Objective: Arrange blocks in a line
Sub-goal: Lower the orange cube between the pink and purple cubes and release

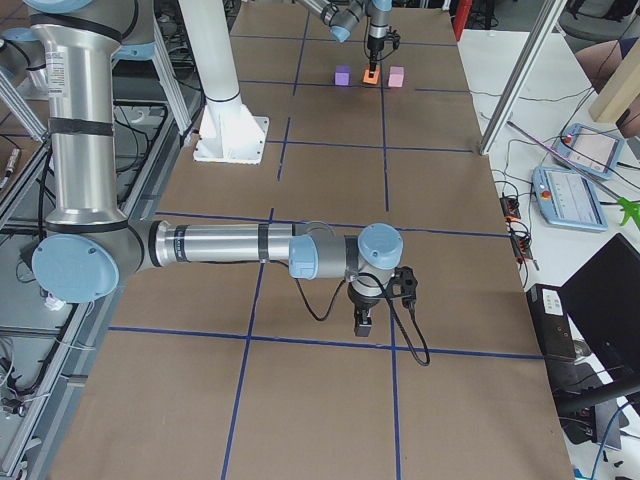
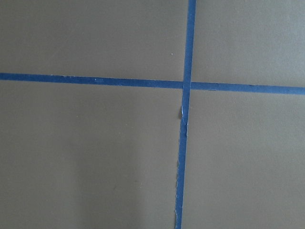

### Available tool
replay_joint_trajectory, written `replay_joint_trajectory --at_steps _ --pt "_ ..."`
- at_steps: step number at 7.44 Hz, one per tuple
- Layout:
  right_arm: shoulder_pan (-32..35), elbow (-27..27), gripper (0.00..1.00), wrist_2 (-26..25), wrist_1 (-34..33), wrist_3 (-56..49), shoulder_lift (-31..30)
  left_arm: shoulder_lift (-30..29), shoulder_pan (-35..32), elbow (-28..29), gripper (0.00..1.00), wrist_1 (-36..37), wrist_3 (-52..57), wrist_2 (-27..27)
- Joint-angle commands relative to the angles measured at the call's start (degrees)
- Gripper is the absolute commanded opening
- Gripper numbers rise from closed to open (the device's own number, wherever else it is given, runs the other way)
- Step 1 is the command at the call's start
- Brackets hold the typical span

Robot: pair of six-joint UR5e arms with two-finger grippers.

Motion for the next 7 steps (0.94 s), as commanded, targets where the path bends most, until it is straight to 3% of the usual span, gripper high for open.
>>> replay_joint_trajectory --at_steps 1,3,4,5,7 --pt "0.0 0.0 1.00 0.0 -0.1 0.0 0.0 0.0 0.0 0.5 0.39 -0.5 0.0 0.0" --pt "0.0 0.0 1.00 0.0 -0.1 0.0 0.0 0.0 0.1 0.5 0.42 -0.8 -0.2 0.0" --pt "0.0 0.0 1.00 0.0 0.0 0.0 0.0 0.0 0.1 0.5 0.46 -0.8 -0.3 0.0" --pt "0.0 0.0 1.00 0.0 0.0 0.0 0.0 0.0 0.1 0.8 0.59 -0.9 -0.3 0.0" --pt "0.0 0.0 1.00 0.0 0.0 0.0 0.0 0.0 0.2 1.0 0.65 -1.4 -0.3 0.0"
